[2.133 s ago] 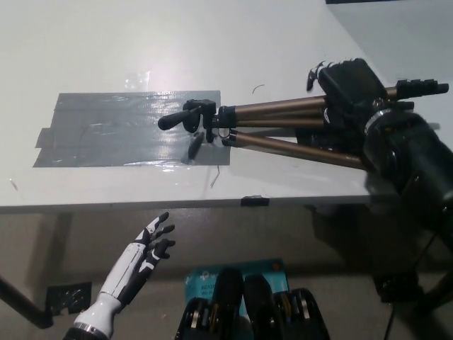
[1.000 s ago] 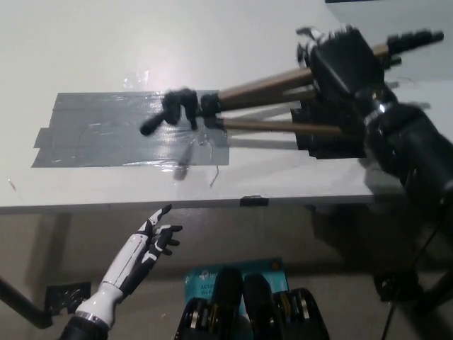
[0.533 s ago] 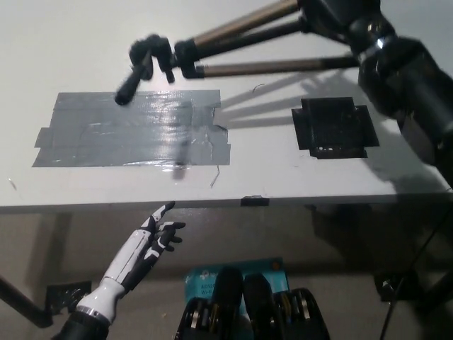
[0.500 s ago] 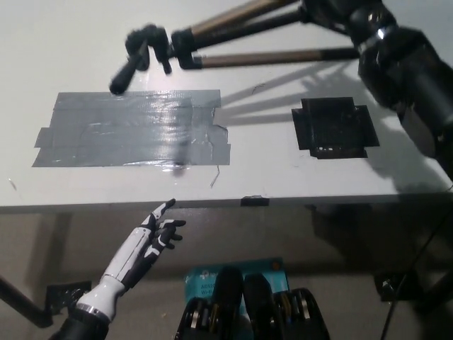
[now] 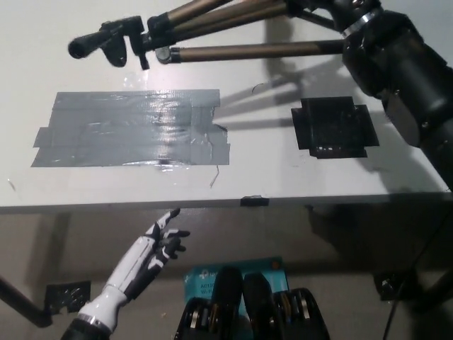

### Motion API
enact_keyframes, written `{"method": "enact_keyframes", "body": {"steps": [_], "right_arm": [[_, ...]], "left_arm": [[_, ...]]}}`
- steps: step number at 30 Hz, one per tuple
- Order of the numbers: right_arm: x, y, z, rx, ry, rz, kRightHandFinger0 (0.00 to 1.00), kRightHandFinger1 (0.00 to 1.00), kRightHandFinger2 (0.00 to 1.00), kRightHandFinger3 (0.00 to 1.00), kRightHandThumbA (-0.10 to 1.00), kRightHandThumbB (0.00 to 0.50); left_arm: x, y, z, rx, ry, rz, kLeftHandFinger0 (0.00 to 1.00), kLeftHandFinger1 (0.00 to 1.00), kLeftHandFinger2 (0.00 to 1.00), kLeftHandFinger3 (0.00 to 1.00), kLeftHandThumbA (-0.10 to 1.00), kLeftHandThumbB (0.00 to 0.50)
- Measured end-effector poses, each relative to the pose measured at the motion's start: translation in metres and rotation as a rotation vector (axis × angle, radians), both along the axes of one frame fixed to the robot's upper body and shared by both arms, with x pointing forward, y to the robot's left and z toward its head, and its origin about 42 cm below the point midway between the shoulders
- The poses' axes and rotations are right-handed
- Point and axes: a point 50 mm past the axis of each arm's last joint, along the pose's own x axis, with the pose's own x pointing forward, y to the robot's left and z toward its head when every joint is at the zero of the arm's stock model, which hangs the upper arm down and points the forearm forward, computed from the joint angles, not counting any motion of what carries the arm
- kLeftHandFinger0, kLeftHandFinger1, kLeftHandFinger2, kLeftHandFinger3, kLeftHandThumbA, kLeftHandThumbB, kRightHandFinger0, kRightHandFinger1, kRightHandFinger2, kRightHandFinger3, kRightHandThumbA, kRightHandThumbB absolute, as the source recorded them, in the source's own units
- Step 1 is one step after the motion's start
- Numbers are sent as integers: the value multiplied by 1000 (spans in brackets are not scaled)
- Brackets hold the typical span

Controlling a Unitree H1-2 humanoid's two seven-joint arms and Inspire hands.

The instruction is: A tripod is kept on the middle of the desk infront of the robot and the robot grabs one of its legs to pick it up and hands it to a person

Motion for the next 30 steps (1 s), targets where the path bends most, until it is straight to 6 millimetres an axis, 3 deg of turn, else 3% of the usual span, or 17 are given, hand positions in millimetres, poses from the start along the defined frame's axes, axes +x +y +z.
{"method": "enact_keyframes", "body": {"steps": [1, 7, 15, 18, 19, 20, 21, 22, 23, 30], "right_arm": [[1, 2, -3, 1, 6, 2, 0, 152, 706, 400, -100, 299], [3, 8, -17, 14, 29, 1, 0, 132, 668, 353, -100, 287], [10, 11, -26, 12, 69, -37, 0, 197, 742, 429, -100, 220], [14, 11, -23, 8, 75, -54, 0, 193, 729, 419, -100, 220], [15, 11, -22, 8, 82, -63, 13, 247, 787, 491, -100, 195], [16, 11, -22, 8, 84, -67, 135, 409, 910, 681, 70, 324], [17, 11, -22, 10, 92, -75, 378, 639, 1000, 919, 364, 344], [18, 11, -22, 16, 102, -82, 847, 1000, 1000, 1000, 538, 414], [18, 11, -23, 24, 116, -85, 1000, 1000, 1000, 1000, 632, 491], [18, 10, -33, 64, 268, -96, 1000, 1000, 1000, 1000, 794, 500]], "left_arm": [[-1, 0, -1, 1, 4, 1, 646, 672, 773, 988, 1000, 68], [-2, -1, 2, 3, -10, -3, 665, 675, 779, 999, 1000, 68], [-1, -1, 3, 7, -11, -7, 661, 675, 781, 994, 1000, 80], [0, -1, 4, 9, -11, -12, 659, 673, 783, 994, 1000, 91], [0, -1, 4, 10, -11, -13, 651, 667, 777, 986, 1000, 92], [0, -1, 4, 10, -11, -13, 651, 668, 779, 986, 1000, 99], [0, -2, 4, 10, -11, -14, 653, 669, 780, 987, 1000, 102], [1, -2, 4, 11, -11, -15, 654, 670, 780, 987, 1000, 101], [1, -2, 4, 11, -11, -16, 655, 671, 781, 986, 1000, 101], [2, -2, 3, 16, -1, -17, 649, 670, 776, 981, 1000, 100]]}}
